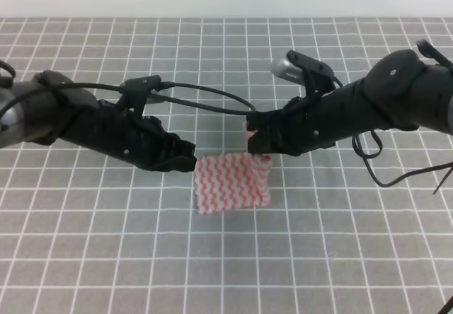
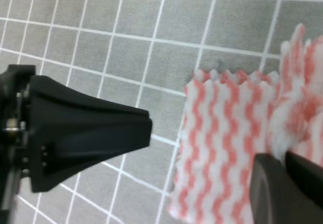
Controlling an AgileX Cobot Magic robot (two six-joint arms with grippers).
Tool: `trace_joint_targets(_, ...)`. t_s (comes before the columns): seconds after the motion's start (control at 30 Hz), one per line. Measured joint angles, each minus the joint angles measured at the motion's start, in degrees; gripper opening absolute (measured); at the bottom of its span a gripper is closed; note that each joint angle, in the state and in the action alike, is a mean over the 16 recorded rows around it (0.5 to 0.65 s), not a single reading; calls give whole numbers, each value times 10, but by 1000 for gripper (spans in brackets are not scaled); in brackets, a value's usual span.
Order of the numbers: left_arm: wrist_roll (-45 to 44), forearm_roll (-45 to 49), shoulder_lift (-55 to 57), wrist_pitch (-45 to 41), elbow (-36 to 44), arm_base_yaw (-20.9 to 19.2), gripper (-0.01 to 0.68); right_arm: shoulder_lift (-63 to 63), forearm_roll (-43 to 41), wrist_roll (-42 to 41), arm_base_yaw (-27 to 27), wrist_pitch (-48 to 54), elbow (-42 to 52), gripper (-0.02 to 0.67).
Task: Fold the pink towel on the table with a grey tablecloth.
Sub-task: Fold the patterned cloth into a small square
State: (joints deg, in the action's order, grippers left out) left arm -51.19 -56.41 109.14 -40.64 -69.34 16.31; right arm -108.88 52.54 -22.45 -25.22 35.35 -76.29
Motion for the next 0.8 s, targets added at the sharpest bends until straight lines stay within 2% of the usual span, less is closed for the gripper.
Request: trace_joint_targets(0.8,0,4,15,9,0,-10,-2,-60,12,0,-36,13,-48,-12)
